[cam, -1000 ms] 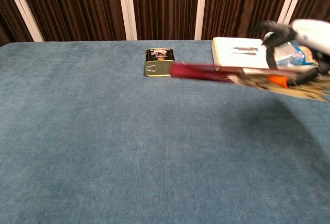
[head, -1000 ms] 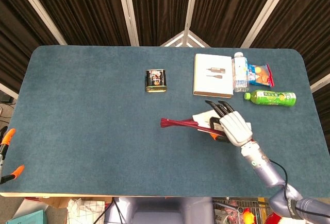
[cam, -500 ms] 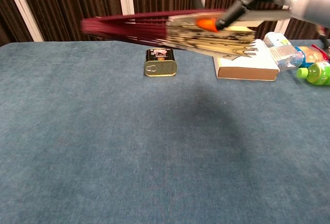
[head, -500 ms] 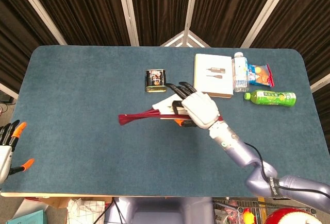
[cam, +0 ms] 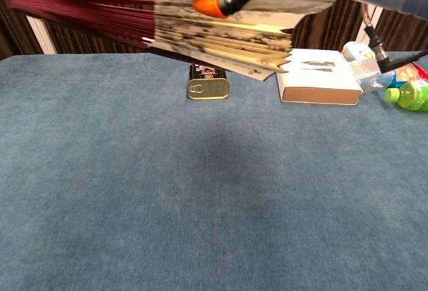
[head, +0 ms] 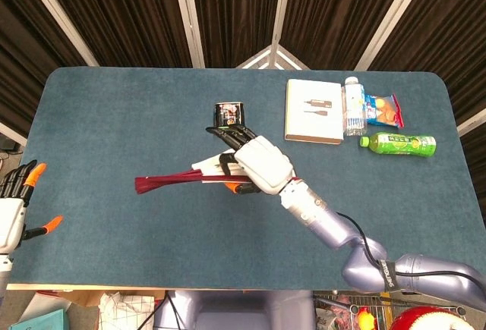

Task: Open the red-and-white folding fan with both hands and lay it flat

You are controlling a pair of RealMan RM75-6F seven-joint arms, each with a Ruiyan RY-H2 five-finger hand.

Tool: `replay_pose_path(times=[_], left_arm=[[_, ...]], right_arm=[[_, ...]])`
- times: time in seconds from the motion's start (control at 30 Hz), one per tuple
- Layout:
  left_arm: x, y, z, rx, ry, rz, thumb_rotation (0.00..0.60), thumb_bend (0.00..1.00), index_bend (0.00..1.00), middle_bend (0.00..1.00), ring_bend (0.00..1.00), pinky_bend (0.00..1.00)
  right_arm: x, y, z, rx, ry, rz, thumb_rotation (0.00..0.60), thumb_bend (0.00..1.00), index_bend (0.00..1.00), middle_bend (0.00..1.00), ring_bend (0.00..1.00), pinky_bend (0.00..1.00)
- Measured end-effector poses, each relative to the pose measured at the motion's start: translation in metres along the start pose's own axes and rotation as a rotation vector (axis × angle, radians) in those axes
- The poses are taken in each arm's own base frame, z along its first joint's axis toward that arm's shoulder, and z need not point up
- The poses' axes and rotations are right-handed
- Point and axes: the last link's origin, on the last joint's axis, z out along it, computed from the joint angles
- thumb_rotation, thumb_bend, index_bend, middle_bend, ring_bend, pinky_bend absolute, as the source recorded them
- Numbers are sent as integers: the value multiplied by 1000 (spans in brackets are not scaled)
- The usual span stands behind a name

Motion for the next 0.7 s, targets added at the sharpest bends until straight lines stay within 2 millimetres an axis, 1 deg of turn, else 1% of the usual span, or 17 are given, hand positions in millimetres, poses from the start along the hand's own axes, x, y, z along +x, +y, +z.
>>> replay_pose_path(times=[0.13,0.33,0.47,0.6,0.7], left_arm=[[-4,6,12,-21,1,-32,600,125,75,0,0,0],[-14,21,30,-70,17,-113,600,124,92,0,0,0],[-21,31,39,-99,-2,-195,600,124,100,0,0,0],[-32,45,49,-142,-30,-277,600,124,109,0,0,0],[-39,54,53,-164,-52,-327,600,125,114,0,0,0]], right_arm=[[1,-16,1,30,-2,40,600,429,834,120,215,137],[4,-35,0,68,-2,92,600,429,834,120,215,137],[0,-45,1,85,-7,116,600,429,840,120,215,137],[-4,-52,3,95,-13,136,600,429,846,120,215,137],[-8,-57,5,97,-15,160,600,429,852,121,215,137]])
